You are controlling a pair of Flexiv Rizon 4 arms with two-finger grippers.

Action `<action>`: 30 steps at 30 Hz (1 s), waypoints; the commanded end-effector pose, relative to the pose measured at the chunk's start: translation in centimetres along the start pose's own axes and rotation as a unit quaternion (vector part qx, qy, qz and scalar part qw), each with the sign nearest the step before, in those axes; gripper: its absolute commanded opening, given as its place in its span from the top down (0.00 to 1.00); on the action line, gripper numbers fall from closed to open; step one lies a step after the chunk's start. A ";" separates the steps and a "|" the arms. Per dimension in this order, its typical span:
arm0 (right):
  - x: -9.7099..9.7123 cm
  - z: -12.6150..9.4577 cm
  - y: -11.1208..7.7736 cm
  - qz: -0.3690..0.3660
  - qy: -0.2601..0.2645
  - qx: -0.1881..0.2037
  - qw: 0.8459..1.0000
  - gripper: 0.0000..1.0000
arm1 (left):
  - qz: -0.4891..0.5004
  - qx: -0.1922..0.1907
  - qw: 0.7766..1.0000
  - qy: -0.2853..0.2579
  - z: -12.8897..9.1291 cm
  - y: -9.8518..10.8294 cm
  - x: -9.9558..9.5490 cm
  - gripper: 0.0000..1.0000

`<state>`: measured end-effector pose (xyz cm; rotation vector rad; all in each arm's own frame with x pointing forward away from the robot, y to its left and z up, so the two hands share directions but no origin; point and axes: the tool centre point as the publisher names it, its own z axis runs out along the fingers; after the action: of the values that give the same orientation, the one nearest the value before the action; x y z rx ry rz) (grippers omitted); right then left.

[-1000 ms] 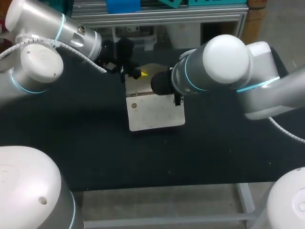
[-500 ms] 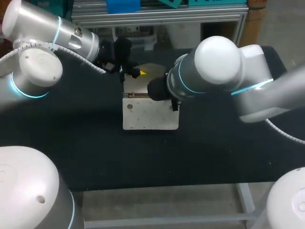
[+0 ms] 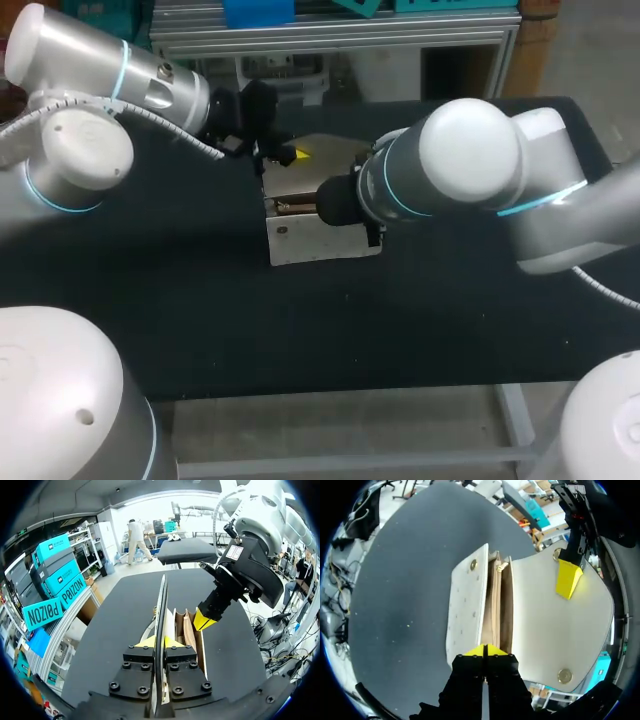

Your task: Pick up the bag, open it, inspect its contents, close it, and place it on the opposite side

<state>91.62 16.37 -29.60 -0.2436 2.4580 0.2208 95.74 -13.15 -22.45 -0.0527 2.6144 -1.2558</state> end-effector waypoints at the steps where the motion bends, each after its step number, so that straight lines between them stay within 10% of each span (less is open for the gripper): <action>1: -0.8 0.3 -0.1 0.003 -0.008 -0.003 1.000 1.00 | 0.003 0.001 1.000 0.003 -0.2 -0.2 0.2 1.00; 13: -3.4 1.3 0.3 -0.001 -0.016 -0.002 1.000 1.00 | 0.009 -0.003 1.000 0.010 0.1 -0.1 0.3 1.00; 30: -0.2 3.0 -0.6 0.007 0.031 -0.002 1.000 1.00 | 0.005 0.011 1.000 0.003 -0.4 -0.2 0.3 1.00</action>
<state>93.71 16.51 -31.47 -0.2360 2.5180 0.2283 95.67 -13.18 -22.39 -0.0319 2.6130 -1.2751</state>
